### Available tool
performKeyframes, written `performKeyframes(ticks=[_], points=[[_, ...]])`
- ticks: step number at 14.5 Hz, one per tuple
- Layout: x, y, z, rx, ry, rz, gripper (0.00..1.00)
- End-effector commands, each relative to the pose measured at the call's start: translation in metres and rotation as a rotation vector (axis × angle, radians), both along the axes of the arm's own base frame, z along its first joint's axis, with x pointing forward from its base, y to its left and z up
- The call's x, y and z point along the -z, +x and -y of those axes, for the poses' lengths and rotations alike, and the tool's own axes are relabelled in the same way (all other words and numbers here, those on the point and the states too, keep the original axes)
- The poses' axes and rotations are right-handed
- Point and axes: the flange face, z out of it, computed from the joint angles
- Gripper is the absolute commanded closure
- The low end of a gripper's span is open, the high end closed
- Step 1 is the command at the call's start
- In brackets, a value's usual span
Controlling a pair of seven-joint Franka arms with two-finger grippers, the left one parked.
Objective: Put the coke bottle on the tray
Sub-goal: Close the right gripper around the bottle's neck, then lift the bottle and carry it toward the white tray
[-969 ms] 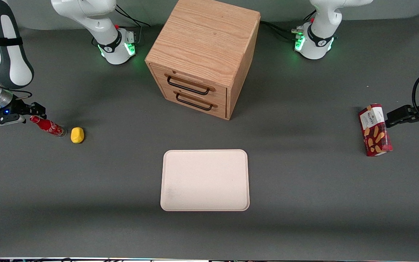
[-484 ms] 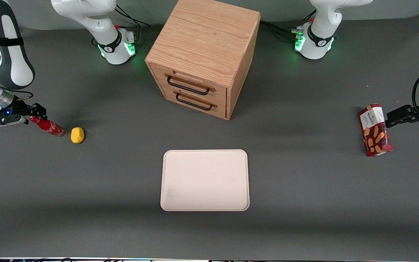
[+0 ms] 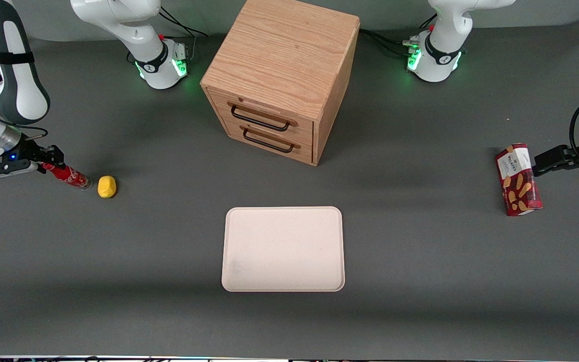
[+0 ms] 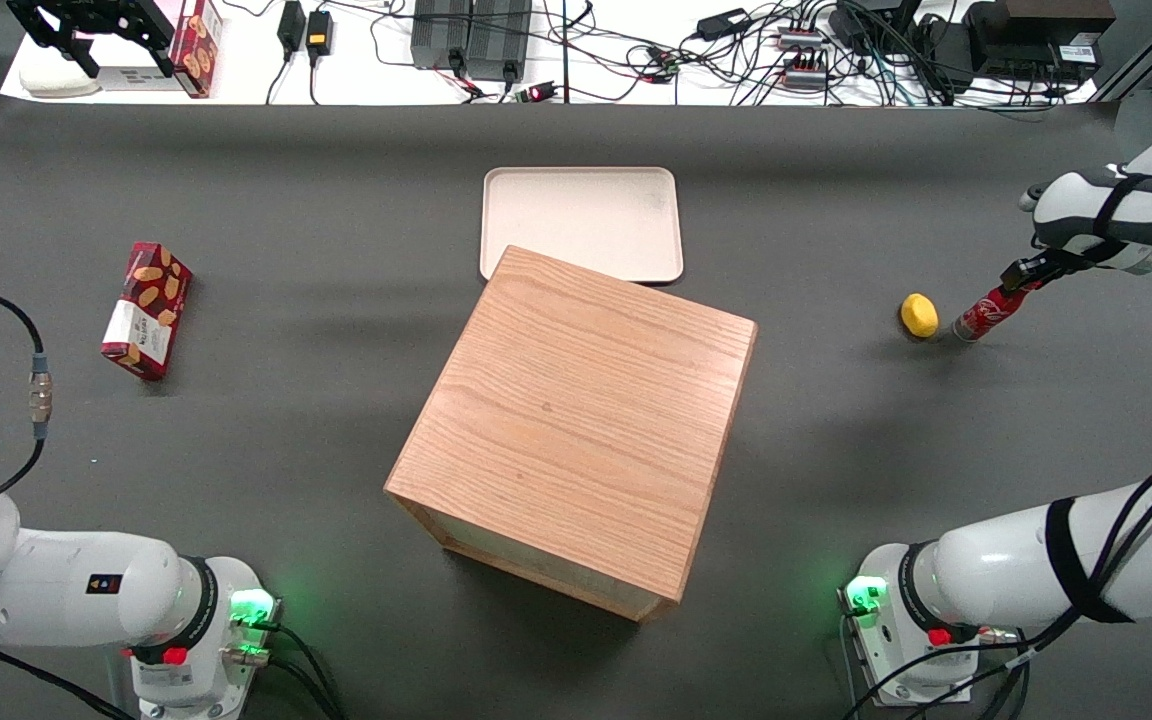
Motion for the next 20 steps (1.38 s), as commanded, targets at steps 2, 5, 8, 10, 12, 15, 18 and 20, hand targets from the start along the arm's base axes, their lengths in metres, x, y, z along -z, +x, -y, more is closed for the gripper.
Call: performKeyframes(ticks=[2,5,8,10,12,15,18,20], points=[[-0.004,0.002,0.0,-0.012,0.014,0.014,0.78],[-0.004,0.002,-0.001,-0.012,0.017,0.012,1.0],[-0.008,0.007,-0.007,-0.026,0.017,0.019,1.0],[-0.023,0.017,-0.013,-0.046,0.033,-0.001,1.0],[-0.059,0.041,-0.015,-0.062,0.046,-0.035,1.0],[-0.119,0.079,-0.033,-0.088,0.067,-0.104,1.0],[-0.176,0.11,-0.068,-0.106,0.05,-0.11,1.0],[-0.207,0.122,-0.093,-0.107,0.042,-0.109,1.0]])
